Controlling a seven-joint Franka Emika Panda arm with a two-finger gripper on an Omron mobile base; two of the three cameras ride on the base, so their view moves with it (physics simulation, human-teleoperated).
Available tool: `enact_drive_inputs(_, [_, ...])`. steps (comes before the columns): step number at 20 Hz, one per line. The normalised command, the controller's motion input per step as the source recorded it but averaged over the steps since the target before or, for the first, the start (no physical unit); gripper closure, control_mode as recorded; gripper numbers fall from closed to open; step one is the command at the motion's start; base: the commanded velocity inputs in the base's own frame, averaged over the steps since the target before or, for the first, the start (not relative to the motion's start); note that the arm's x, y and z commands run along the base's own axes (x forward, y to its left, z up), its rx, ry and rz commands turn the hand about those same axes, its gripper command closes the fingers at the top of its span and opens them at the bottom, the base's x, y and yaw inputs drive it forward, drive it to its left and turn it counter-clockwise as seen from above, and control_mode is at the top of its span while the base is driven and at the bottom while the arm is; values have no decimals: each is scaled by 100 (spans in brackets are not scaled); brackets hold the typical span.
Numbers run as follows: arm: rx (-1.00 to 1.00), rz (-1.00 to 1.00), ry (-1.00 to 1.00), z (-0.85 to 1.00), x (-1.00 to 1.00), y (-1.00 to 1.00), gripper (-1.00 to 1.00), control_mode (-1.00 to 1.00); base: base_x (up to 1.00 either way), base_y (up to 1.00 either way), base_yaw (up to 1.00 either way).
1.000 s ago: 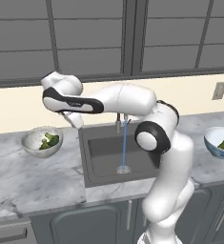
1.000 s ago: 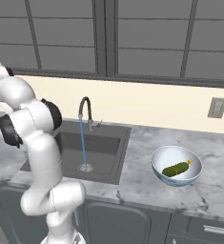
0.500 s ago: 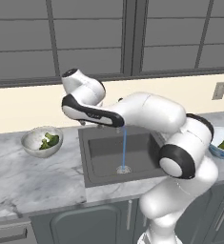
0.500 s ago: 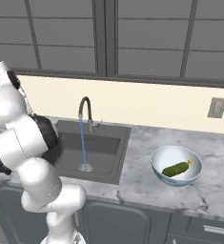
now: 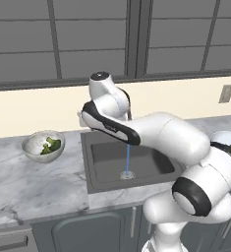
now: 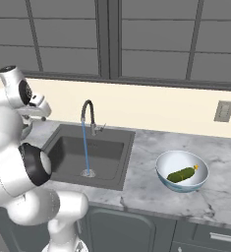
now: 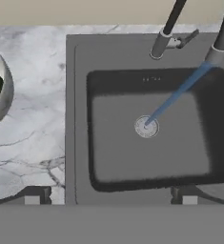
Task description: Pick the broccolis from the sink and place them in one bowl. Place the cucumber in the other bowl. Then turn off the sink faucet.
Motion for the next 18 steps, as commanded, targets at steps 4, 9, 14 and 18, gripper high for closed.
enact_drive_inputs(4, [-1,40,0,37,-51,-14,-100,-100,0,0,0])
enact_drive_inputs(9, [0,30,0,22,-60,-37,-100,-100,0,0,0])
enact_drive_inputs(14, [0,23,-8,10,-41,-74,-100,-100,0,0,0])
enact_drive_inputs(18, [3,21,-15,0,-9,-69,-100,-100,0,0,0])
